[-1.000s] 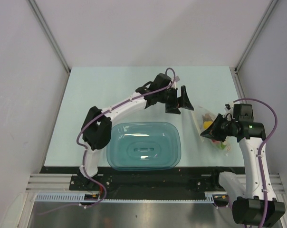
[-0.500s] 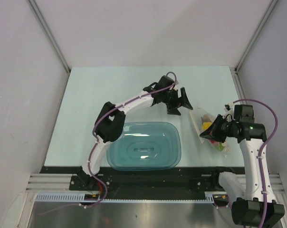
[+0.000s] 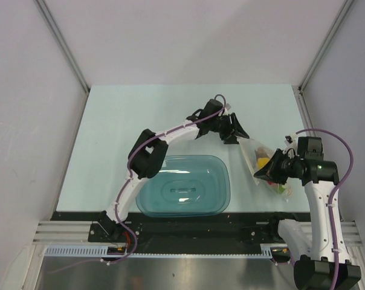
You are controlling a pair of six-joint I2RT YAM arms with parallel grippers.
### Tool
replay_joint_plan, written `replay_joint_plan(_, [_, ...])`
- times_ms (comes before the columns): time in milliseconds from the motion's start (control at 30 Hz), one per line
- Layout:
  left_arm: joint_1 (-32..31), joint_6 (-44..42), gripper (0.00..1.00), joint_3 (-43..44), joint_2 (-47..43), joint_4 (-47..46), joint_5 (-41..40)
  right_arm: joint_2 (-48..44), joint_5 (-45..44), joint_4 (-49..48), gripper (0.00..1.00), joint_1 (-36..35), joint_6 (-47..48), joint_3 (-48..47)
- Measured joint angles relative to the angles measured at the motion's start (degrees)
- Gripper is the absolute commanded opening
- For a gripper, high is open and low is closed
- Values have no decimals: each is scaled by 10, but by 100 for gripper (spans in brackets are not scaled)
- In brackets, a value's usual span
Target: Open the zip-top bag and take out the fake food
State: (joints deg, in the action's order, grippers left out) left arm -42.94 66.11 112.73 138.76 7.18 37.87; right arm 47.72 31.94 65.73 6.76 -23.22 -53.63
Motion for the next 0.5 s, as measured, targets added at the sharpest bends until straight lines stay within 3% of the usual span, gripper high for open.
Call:
replay_joint_plan(133, [0,16,17,0,1,-24,17,-1,-4,2,0,0,3,0])
replay_joint_plan(200, [0,12,0,-2,1,-30,20,-1,-9,3,0,0,5,0])
replay_joint_plan(500, [4,-60,0,-18,-26,41,-4,12,-76,14,0,0,12,-2])
